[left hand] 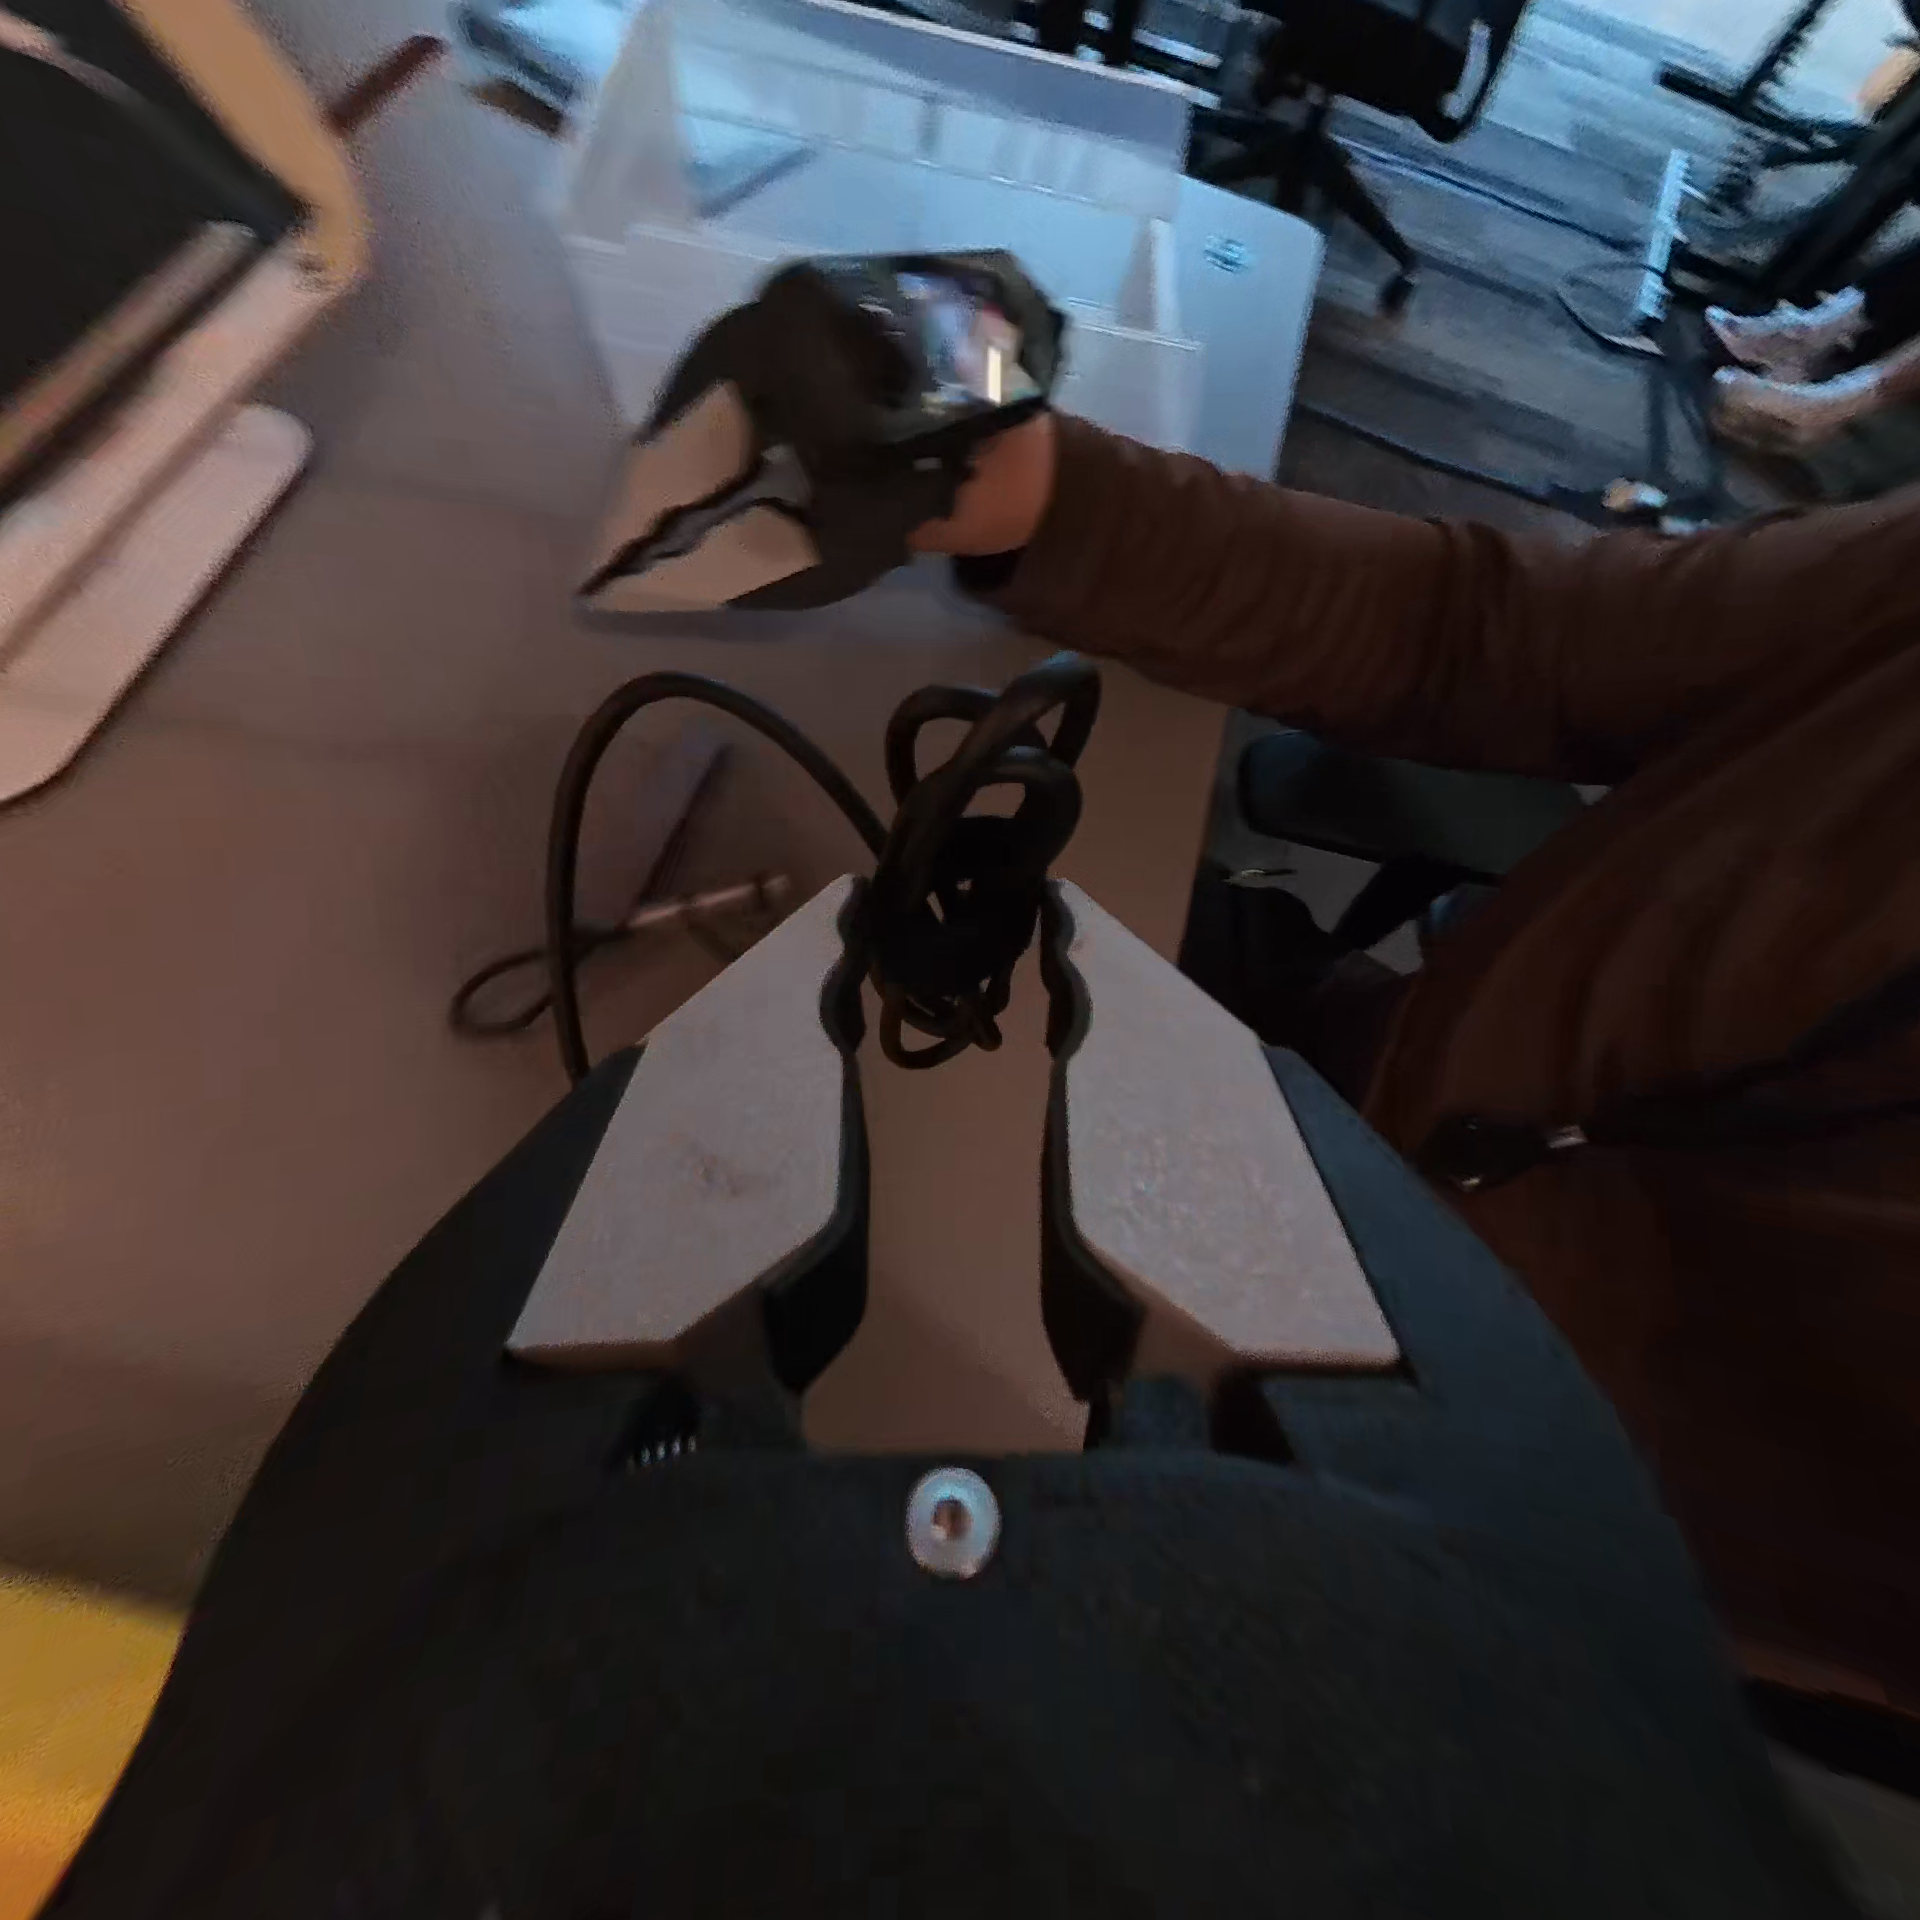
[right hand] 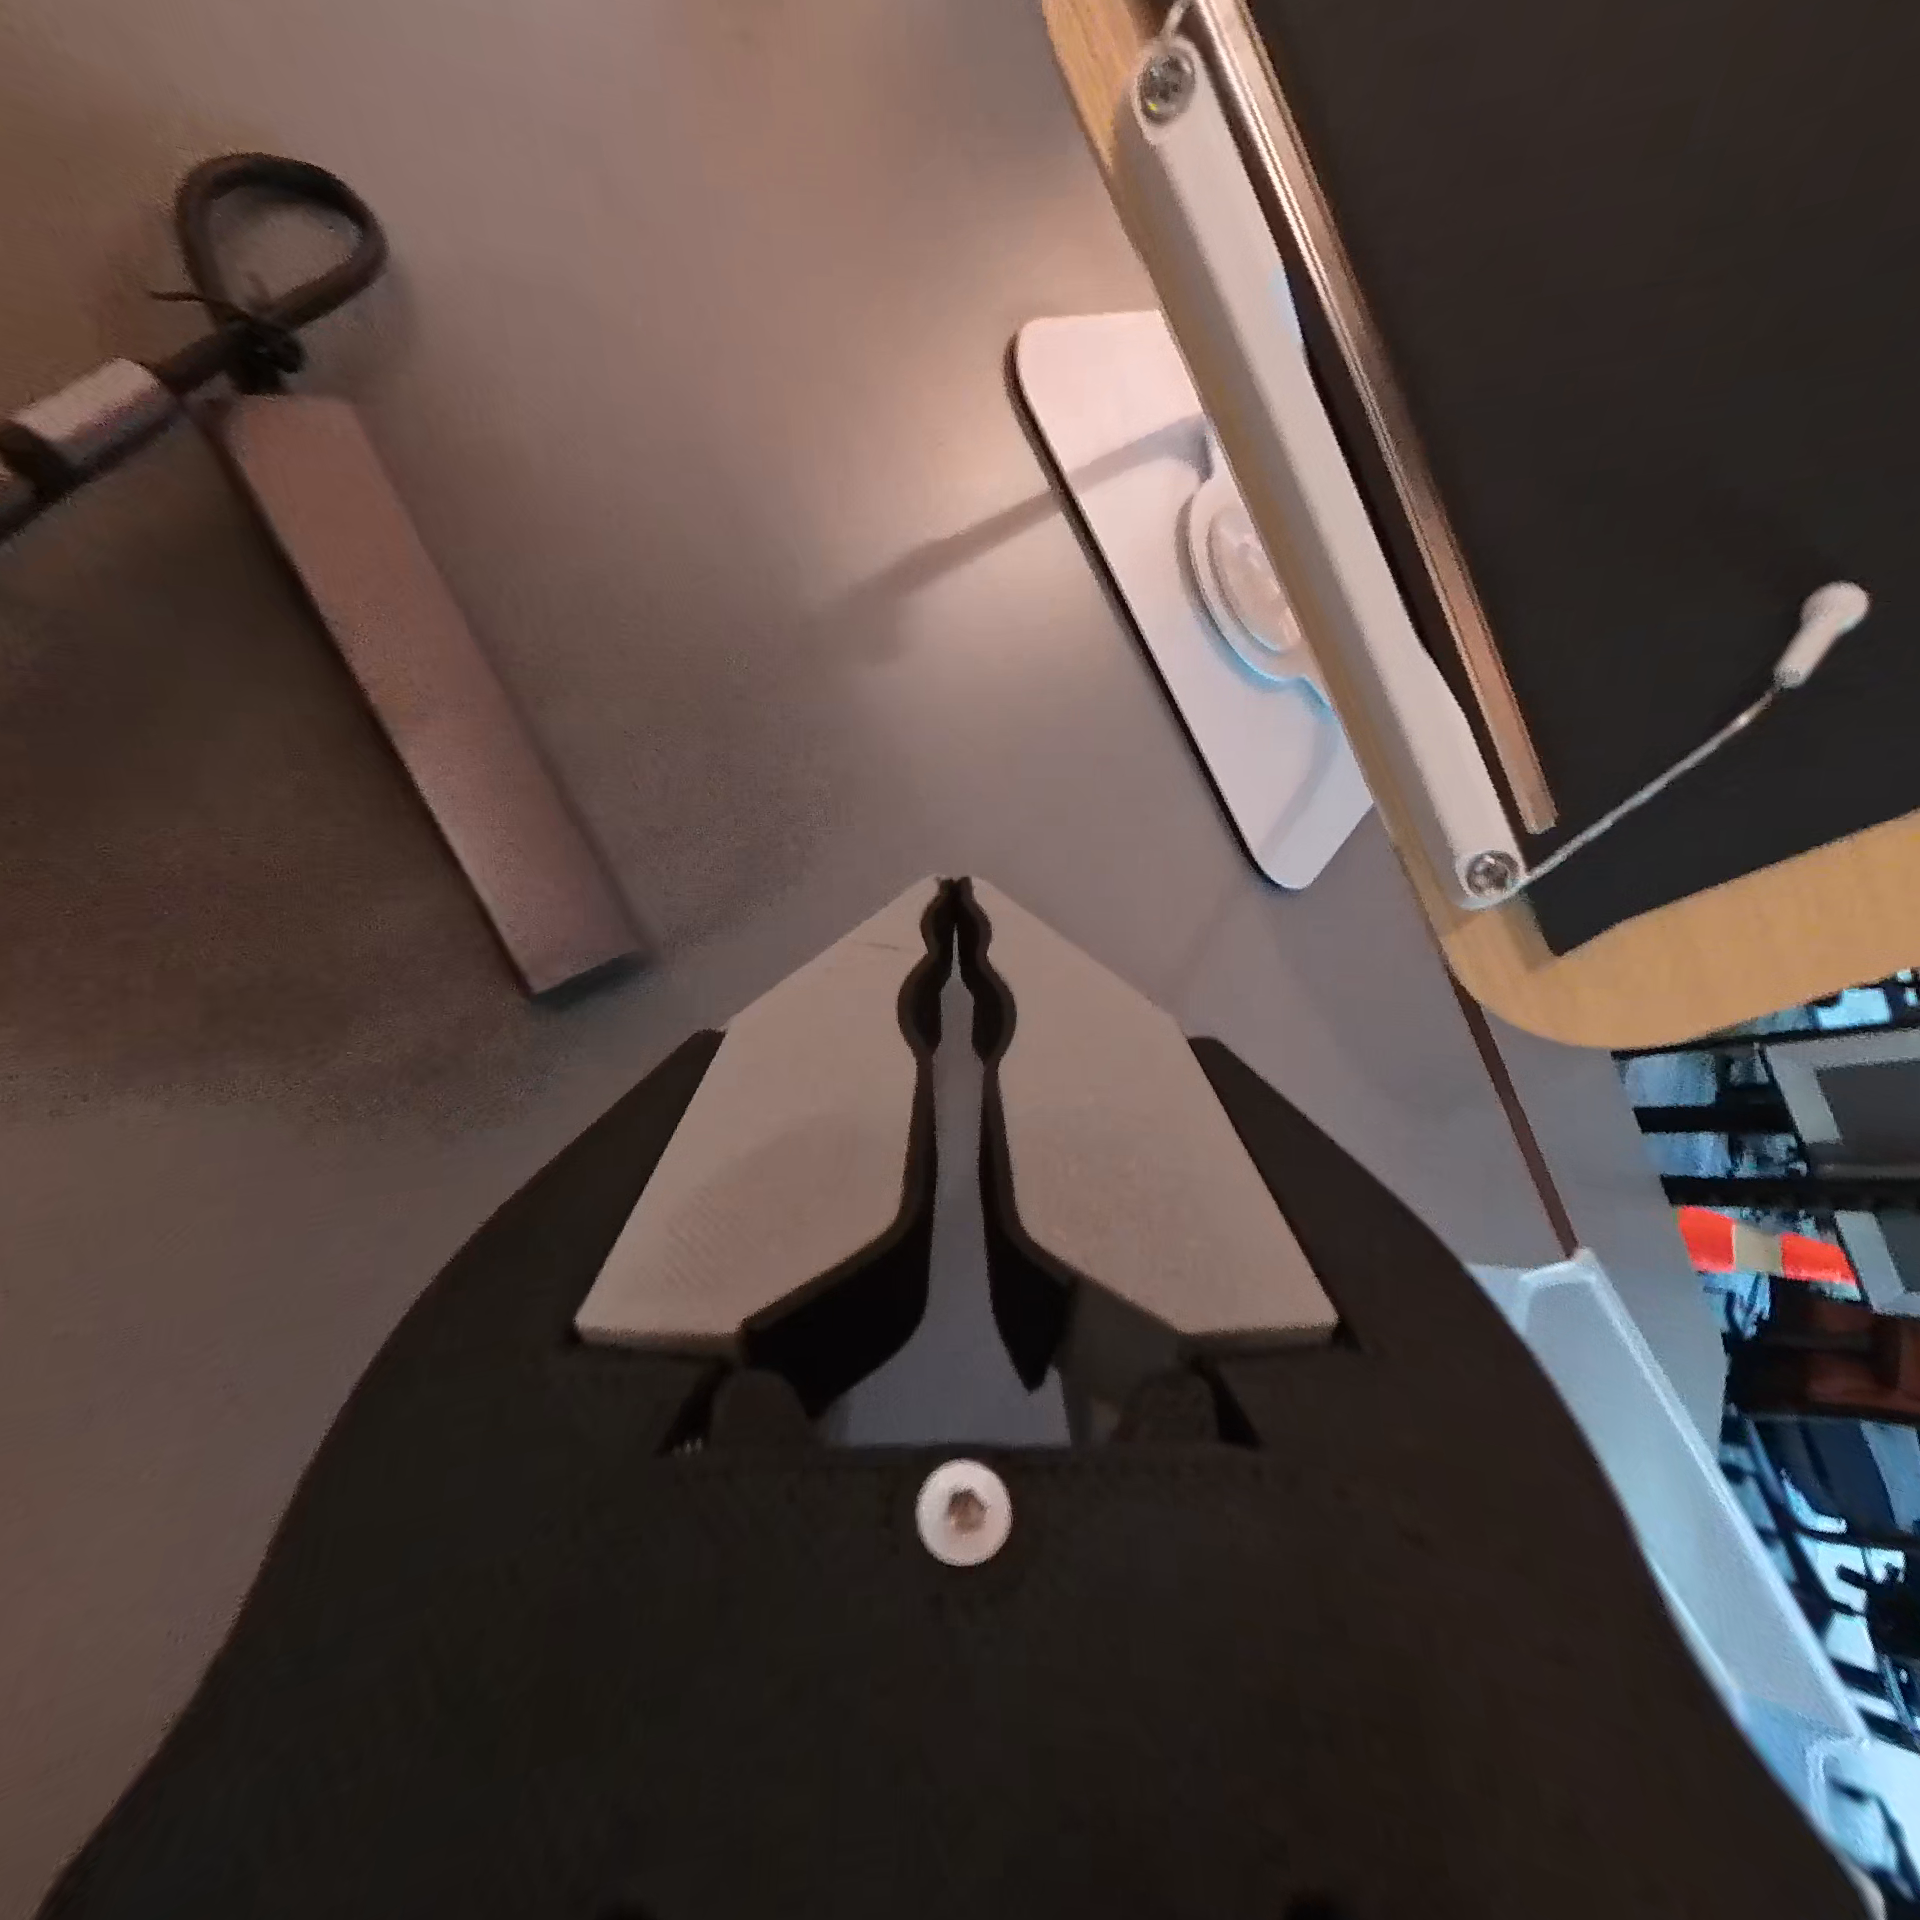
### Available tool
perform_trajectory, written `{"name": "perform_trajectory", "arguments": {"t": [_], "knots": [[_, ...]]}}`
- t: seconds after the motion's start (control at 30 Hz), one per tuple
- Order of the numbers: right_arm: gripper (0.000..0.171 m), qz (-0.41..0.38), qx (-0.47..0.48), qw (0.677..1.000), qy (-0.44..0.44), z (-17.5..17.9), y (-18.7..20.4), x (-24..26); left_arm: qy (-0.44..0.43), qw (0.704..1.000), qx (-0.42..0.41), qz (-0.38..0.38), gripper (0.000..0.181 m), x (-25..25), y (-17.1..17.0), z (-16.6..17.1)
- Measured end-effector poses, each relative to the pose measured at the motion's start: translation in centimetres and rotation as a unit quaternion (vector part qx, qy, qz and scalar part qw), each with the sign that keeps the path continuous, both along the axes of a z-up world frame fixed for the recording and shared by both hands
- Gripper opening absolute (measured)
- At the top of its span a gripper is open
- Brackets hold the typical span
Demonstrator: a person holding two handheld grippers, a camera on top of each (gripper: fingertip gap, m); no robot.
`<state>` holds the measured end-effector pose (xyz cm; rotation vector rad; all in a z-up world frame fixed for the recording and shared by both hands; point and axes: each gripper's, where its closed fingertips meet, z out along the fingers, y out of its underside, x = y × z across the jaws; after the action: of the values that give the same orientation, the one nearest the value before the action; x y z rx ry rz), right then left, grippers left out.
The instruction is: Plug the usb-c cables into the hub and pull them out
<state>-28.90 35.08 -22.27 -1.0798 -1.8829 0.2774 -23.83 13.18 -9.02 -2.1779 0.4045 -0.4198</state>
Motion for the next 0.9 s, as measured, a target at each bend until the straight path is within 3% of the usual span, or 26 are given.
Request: {"name": "perform_trajectory", "arguments": {"t": [0.03,0.27,0.33,0.47,0.6,0.7,0.77,0.9], "knots": [[0.0,-0.01,-0.002,1.0,0.001,0.0,0.4,0.0,-0.002,1.0,-0.005,-0.024,0.03,1.8,1.1,-0.8],[0.0,-0.053,-0.073,0.996,0.021,0.7,1.8,0.3,0.04,0.991,-0.084,-0.097,0.031,9.4,9.2,-8.6],[0.0,-0.06,-0.092,0.994,0.028,0.9,2.0,0.4,0.061,0.988,-0.109,-0.089,0.043,9.8,11.1,-10.9],[0.0,-0.071,-0.127,0.989,0.029,0.8,2.4,0.5,0.033,0.989,-0.09,-0.115,0.052,10.8,12.8,-10.6],[0.0,-0.101,-0.133,0.986,0.03,0.9,4.0,0.9,-0.004,0.995,0.006,-0.104,0.058,8.0,12.8,-6.6],[0.004,-0.077,-0.171,0.981,0.039,1.6,3.0,0.9,-0.002,0.998,0.048,-0.045,0.065,2.8,12.8,-6.8],[0.013,-0.018,-0.204,0.978,0.044,2.3,0.3,0.5,0.017,0.999,0.042,0.02,0.065,-1.5,13.1,-8.8],[0.053,0.099,-0.296,0.95,-0.013,0.9,-6.5,0.0,0.02,0.992,0.066,0.102,0.064,-6.6,13.4,-11.4]]}}
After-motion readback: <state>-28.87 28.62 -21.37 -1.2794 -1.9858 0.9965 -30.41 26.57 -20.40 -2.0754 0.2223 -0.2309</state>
